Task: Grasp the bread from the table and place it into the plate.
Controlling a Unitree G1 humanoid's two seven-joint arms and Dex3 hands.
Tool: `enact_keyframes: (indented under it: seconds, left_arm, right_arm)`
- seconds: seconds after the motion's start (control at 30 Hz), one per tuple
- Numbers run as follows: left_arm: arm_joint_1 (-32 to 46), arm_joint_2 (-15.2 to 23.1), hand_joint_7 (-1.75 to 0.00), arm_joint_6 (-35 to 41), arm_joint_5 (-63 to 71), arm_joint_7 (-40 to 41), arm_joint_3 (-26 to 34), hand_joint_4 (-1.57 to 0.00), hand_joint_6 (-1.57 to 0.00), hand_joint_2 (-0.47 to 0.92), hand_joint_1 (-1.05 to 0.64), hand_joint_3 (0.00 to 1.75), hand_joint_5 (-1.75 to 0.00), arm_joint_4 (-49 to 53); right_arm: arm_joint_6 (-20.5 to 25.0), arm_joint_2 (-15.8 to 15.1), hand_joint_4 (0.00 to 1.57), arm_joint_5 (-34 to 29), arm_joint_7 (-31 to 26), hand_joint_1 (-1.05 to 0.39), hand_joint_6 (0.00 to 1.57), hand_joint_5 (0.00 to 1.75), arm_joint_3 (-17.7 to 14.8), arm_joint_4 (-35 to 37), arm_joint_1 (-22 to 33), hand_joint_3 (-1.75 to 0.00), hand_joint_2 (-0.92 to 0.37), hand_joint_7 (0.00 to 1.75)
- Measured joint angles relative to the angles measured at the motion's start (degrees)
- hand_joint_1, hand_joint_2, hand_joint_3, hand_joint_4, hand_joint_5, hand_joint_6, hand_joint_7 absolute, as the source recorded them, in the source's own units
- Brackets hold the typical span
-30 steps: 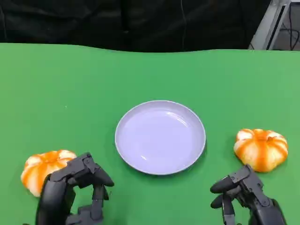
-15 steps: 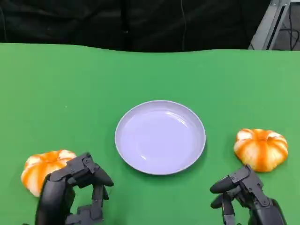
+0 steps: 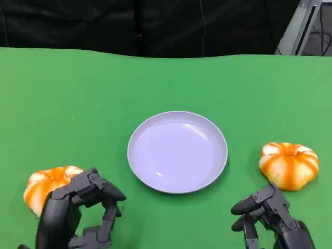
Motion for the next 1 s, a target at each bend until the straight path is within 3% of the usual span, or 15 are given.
enact_keyframes:
  seconds: [0.1, 0.17, 0.27, 0.4, 0.6, 1.0]
  left_arm:
    - [0.0, 0.6, -0.44, 1.8, 1.0, 0.1, 0.6, -0.65, -0.64, 0.63, -0.16, 0.66, -0.93, -1.0]
    - [-0.1, 1.5, -0.35, 2.1, 2.3, 0.2, 0.9, -0.62, -0.62, 0.66, -0.17, 0.58, -0.88, -1.3]
    - [-0.1, 2.7, -0.14, 2.7, 4.0, 0.3, 1.5, -0.55, -0.59, 0.79, -0.23, 0.28, -0.72, -1.7]
    - [-0.4, 4.7, -0.01, 3.9, 9.1, 1.8, 2.1, -0.46, -0.5, 0.87, -0.4, 0.06, -0.57, -2.6]
    - [-1.3, 8.3, 0.0, 10.5, 17.6, 5.4, 3.0, -0.35, -0.4, 0.86, -0.42, 0.01, -0.51, -7.5]
    - [0.3, 14.7, 0.0, 34.4, 46.8, 10.1, 0.1, -0.22, -0.26, 0.91, -0.51, 0.02, -0.41, -24.8]
  right_arm:
    - [0.0, 0.0, 0.28, 0.0, 0.0, -0.02, 0.15, 1.75, 0.1, 0.0, 0.0, -0.93, -0.92, 1.75]
    - [0.0, 0.0, 0.28, 0.0, 0.0, -0.02, 0.15, 1.75, 0.1, 0.0, 0.0, -0.93, -0.92, 1.75]
    - [0.0, 0.0, 0.28, -0.1, 0.0, -0.01, 0.15, 1.75, 0.1, 0.0, 0.0, -0.94, -0.92, 1.75]
    - [0.0, 0.0, 0.29, 0.0, 0.0, -0.02, 0.15, 1.75, 0.3, 0.0, 0.1, -0.93, -0.92, 1.75]
    - [-0.1, -0.1, 0.29, 0.2, 0.1, -0.02, 0.15, 1.75, 0.4, 0.2, -0.2, -0.94, -0.92, 1.75]
    - [0.9, 0.1, 0.27, 0.4, 0.4, -0.03, 0.14, 1.75, 1.0, -0.2, 0.1, -0.98, -0.92, 1.75]
